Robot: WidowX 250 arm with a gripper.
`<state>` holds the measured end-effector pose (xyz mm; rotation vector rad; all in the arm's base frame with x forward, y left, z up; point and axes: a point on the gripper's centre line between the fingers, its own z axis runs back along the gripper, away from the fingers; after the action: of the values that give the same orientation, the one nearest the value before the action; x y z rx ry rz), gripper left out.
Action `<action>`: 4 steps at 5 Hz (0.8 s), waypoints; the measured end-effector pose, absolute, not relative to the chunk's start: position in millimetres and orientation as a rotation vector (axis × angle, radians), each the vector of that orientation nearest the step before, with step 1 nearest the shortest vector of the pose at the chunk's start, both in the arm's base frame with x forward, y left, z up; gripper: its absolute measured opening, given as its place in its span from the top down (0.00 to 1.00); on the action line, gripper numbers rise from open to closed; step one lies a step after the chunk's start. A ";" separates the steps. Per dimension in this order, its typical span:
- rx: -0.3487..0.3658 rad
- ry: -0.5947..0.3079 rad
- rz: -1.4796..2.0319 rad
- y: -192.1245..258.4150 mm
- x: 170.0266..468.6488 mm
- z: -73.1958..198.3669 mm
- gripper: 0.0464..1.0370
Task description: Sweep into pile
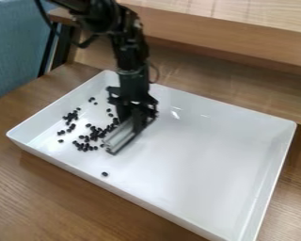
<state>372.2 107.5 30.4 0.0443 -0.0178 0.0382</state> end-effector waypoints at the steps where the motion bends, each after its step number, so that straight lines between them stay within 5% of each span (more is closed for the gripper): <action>1: 0.044 0.007 0.135 133.1 351.4 30.0 0.66; 4: 0.014 0.013 0.165 162.0 333.4 33.2 0.66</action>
<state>333.4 162.0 33.2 0.0137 0.0133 0.1652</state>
